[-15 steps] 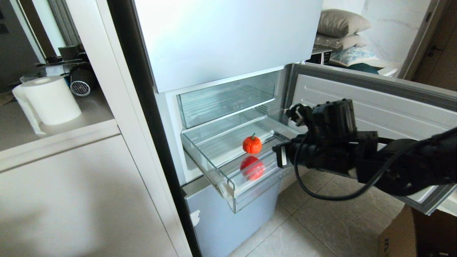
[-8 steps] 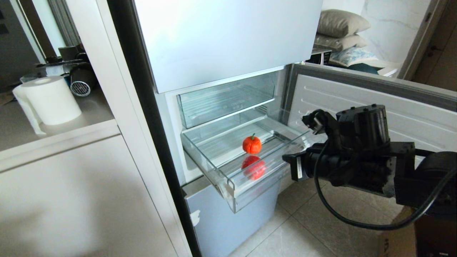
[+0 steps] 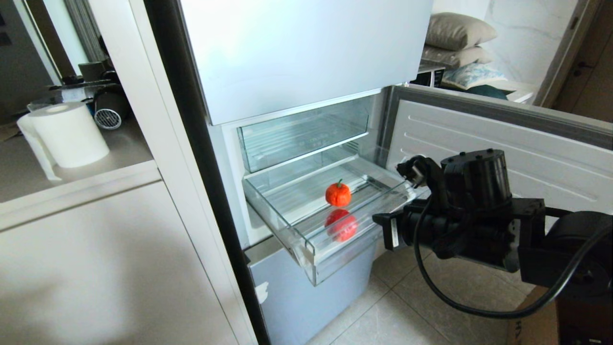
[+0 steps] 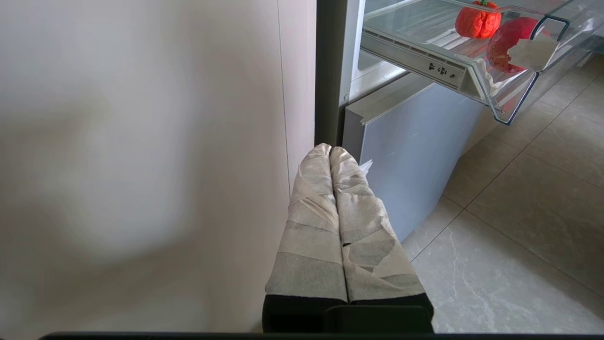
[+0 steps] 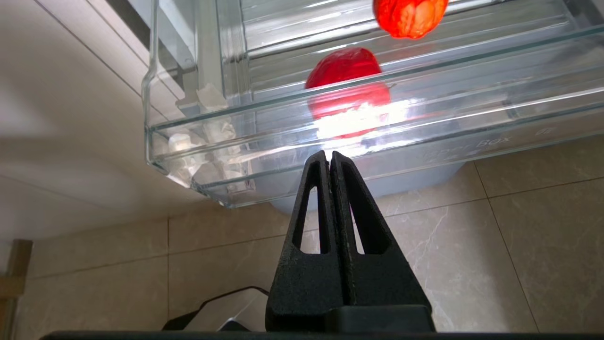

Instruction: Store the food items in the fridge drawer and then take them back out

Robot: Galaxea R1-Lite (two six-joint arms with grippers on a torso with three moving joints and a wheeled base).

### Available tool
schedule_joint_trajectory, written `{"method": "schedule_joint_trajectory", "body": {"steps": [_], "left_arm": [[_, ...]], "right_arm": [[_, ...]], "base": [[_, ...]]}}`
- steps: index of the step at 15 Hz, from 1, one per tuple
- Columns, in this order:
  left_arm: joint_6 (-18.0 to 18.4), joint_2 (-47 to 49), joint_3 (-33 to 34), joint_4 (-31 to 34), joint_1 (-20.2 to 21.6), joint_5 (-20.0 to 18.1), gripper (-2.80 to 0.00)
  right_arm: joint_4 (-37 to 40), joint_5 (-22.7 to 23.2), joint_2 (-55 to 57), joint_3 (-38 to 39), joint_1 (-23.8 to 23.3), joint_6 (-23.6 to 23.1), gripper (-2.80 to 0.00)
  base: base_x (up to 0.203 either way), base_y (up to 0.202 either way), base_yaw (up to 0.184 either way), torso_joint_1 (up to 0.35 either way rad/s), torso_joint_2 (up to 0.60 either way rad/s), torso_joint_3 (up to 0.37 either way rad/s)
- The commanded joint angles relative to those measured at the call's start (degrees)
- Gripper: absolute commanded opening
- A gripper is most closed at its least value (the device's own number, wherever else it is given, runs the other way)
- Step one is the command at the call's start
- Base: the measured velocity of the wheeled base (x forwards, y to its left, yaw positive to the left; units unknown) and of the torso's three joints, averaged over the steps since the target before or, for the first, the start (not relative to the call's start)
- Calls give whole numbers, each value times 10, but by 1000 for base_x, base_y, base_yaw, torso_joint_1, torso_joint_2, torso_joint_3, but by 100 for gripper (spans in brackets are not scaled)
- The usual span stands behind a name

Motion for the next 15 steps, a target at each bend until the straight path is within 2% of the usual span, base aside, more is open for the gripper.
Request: {"method": "schedule_joint_trajectory", "body": {"steps": [1, 10, 15], "left_arm": [[0, 1, 0, 0, 0, 0, -280], [0, 1, 0, 0, 0, 0, -280], [0, 1, 0, 0, 0, 0, -280]], "right_arm": [[-1, -1, -2, 1, 3, 0, -280], [3, 0, 4, 24, 18, 0, -280], [11, -2, 56, 11, 18, 0, -280]], "base": [[0, 0, 0, 0, 0, 0], [0, 0, 0, 0, 0, 0], [0, 0, 0, 0, 0, 0]]}}
